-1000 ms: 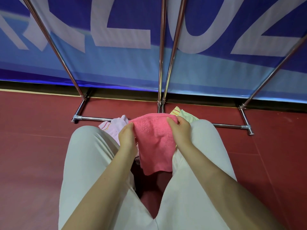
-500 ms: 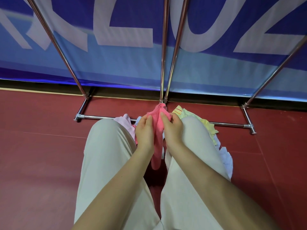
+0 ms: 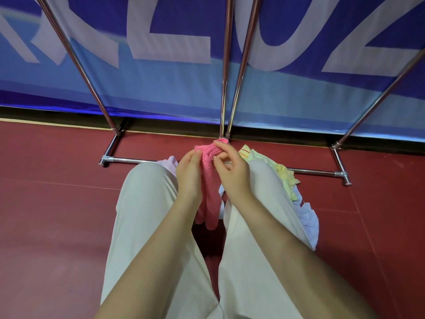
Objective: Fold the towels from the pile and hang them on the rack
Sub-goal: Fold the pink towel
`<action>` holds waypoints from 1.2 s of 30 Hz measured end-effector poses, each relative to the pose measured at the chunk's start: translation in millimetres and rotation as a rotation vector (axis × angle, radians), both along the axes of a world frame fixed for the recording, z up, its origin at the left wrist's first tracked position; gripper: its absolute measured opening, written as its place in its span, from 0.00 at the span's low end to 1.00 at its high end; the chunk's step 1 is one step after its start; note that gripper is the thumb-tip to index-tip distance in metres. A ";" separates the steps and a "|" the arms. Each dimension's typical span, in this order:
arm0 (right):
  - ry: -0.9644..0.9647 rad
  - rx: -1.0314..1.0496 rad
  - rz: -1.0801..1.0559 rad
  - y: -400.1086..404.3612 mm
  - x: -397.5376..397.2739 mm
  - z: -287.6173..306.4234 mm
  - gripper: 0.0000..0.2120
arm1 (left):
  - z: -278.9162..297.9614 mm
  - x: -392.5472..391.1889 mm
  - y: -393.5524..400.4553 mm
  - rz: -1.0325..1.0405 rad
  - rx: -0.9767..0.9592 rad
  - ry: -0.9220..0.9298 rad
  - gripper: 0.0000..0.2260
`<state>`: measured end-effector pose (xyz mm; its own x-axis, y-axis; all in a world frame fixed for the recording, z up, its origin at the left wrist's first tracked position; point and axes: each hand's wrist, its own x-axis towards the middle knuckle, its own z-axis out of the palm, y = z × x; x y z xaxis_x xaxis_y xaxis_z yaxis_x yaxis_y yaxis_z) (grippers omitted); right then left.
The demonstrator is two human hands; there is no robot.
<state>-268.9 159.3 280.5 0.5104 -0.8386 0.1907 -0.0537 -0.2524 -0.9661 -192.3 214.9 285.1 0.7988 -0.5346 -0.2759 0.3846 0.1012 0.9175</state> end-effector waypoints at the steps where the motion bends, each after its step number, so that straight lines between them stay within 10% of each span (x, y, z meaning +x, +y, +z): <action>1: 0.020 -0.059 -0.003 -0.5 -0.9 -1.5 0.16 | 1.7 0.1 1.8 -0.033 0.009 -0.041 0.10; 7: 0.125 -0.430 -0.157 -10.8 -8.1 -1.5 0.15 | 12.0 6.0 12.3 -0.152 0.021 -0.166 0.10; 13: 0.133 0.072 0.006 -9.4 -10.5 9.5 0.20 | 12.9 10.8 19.6 -0.262 -0.043 -0.126 0.11; 27: 0.094 0.134 -0.017 -1.5 -2.3 -2.8 0.13 | 11.3 0.1 15.4 -0.111 0.076 -0.305 0.09; 36: 0.260 0.244 0.089 17.2 11.5 -15.2 0.35 | 18.9 21.7 18.3 -0.019 -0.091 -0.218 0.14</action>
